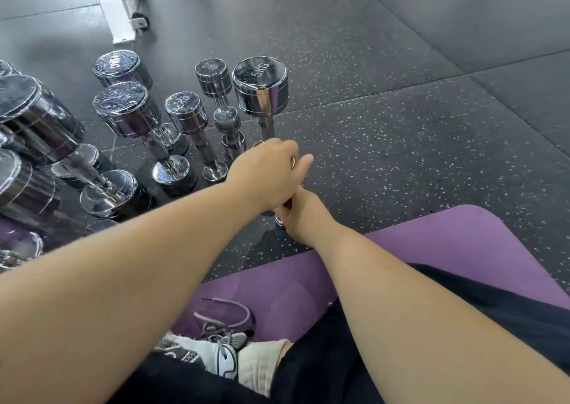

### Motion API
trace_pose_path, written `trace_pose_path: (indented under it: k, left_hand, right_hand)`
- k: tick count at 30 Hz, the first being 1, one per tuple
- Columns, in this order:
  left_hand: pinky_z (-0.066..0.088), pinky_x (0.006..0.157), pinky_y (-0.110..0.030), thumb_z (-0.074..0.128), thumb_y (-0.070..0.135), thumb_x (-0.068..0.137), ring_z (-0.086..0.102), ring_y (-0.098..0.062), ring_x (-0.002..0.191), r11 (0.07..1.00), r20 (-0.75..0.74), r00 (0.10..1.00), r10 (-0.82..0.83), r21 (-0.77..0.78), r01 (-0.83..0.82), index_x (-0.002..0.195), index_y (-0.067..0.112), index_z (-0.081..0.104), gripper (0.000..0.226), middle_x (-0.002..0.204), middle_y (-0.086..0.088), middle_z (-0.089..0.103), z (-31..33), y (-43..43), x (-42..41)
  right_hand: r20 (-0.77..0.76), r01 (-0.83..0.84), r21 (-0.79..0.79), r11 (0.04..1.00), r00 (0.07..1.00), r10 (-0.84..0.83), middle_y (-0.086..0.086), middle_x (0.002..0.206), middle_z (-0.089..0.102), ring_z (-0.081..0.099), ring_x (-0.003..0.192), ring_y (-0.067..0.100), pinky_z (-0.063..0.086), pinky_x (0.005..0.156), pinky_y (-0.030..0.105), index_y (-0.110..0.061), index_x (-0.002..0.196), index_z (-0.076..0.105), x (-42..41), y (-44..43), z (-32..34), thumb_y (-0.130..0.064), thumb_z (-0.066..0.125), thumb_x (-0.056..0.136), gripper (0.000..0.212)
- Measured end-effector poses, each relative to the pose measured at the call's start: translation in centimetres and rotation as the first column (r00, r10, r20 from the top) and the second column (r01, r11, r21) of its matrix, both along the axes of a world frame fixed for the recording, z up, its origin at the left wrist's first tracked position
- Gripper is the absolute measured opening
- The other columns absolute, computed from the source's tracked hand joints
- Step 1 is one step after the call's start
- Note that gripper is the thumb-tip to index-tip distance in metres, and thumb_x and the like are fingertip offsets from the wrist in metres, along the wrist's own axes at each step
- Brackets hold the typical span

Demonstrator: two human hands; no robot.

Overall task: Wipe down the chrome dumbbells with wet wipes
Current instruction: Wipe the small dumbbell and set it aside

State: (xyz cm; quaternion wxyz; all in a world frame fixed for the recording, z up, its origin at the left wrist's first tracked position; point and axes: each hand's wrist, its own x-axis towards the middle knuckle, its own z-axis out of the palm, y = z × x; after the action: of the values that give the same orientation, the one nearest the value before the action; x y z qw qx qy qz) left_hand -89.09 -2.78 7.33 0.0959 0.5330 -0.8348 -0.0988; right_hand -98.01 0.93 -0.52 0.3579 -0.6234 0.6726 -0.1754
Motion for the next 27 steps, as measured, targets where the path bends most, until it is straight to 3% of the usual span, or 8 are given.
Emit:
trace_pose_path:
  k: [3,6,11,16,20,22,24,27]
  left_hand:
    - [0.038,0.064,-0.036,0.038,0.027,0.098,0.05,-0.024,0.079,0.909,-0.304,0.903,0.305,0.377,-0.18,0.09,0.011,0.052,0.023,0.084,-0.002,0.052,0.5,1.4,-0.9]
    - [0.044,0.07,-0.029,0.039,0.001,0.091,0.056,-0.02,0.073,0.684,-0.57,0.537,0.622,0.73,-0.018,0.129,0.02,0.046,0.044,0.079,-0.005,0.055,1.4,3.1,-0.7]
    - [0.045,0.07,-0.027,0.056,0.008,0.093,0.057,-0.016,0.095,0.884,-0.382,0.871,0.309,0.452,-0.115,0.155,0.027,0.021,0.074,0.12,0.007,0.056,0.6,3.0,0.8]
    - [0.049,0.076,-0.032,0.069,0.029,0.084,0.057,-0.021,0.091,0.992,-0.158,0.982,0.102,0.084,-0.09,0.127,0.025,0.051,0.047,0.097,0.005,0.062,0.0,1.5,1.2]
    - [0.044,0.065,-0.033,0.052,0.04,0.093,0.057,-0.028,0.084,0.99,0.239,0.97,-0.04,-0.119,0.07,0.107,0.017,0.044,0.028,0.092,0.003,0.044,0.8,0.4,0.3]
    - [0.039,0.063,-0.033,0.044,0.038,0.097,0.051,-0.029,0.079,0.989,0.352,0.935,-0.043,-0.116,0.089,0.098,0.017,0.038,0.021,0.09,0.001,0.042,1.1,0.3,-0.6]
    - [0.036,0.063,-0.034,0.037,0.034,0.101,0.047,-0.027,0.079,0.993,0.405,0.914,-0.036,-0.087,0.077,0.091,0.018,0.037,0.019,0.089,0.0,0.047,1.3,-0.1,-1.3]
    - [0.042,0.066,-0.038,0.032,0.019,0.103,0.047,-0.027,0.086,0.994,0.344,0.934,-0.093,-0.016,0.105,0.097,0.014,0.054,0.023,0.084,0.0,0.042,1.7,-0.3,-1.5]
  right_hand:
    - [-0.057,-0.019,-0.042,0.999,0.998,0.016,0.008,0.119,0.063,0.059,0.111,0.03,0.042,0.081,0.031,-0.013,0.138,0.038,-0.2,0.0,-0.2,-0.021,0.05,0.099,0.042]
    - [-0.037,0.009,-0.049,0.999,0.999,-0.011,-0.004,0.082,0.056,0.055,0.091,0.023,0.036,0.063,0.018,-0.01,0.124,0.049,-0.3,0.2,-0.2,-0.017,0.048,0.098,0.027]
    - [0.023,0.045,-0.047,0.998,0.999,-0.044,0.015,0.116,0.063,0.059,0.109,0.032,0.037,0.072,0.023,0.0,0.134,0.047,-0.4,0.4,0.5,-0.016,0.049,0.098,0.039]
    - [0.084,0.082,-0.079,0.993,0.994,-0.075,0.004,0.101,0.061,0.059,0.106,0.032,0.04,0.076,0.028,-0.013,0.128,0.05,-0.3,0.4,0.2,-0.016,0.054,0.097,0.031]
    - [0.02,0.058,-0.077,0.995,0.998,-0.057,0.011,0.112,0.066,0.06,0.105,0.032,0.038,0.072,0.028,-0.011,0.134,0.043,0.1,0.2,-0.3,-0.024,0.051,0.099,0.038]
    - [-0.001,0.043,-0.094,0.995,0.999,-0.043,0.004,0.094,0.064,0.062,0.092,0.028,0.037,0.068,0.024,-0.009,0.124,0.052,0.0,0.1,-0.6,-0.027,0.048,0.1,0.031]
    - [-0.039,0.024,-0.084,0.996,0.999,-0.027,-0.01,0.073,0.049,0.053,0.072,0.018,0.031,0.056,0.021,-0.008,0.119,0.056,0.0,0.1,-0.9,-0.03,0.047,0.101,0.03]
    - [-0.017,0.059,-0.06,0.996,0.998,-0.06,-0.013,0.067,0.043,0.051,0.075,0.022,0.034,0.062,0.026,-0.009,0.109,0.056,0.0,0.1,-0.7,-0.03,0.052,0.099,0.023]
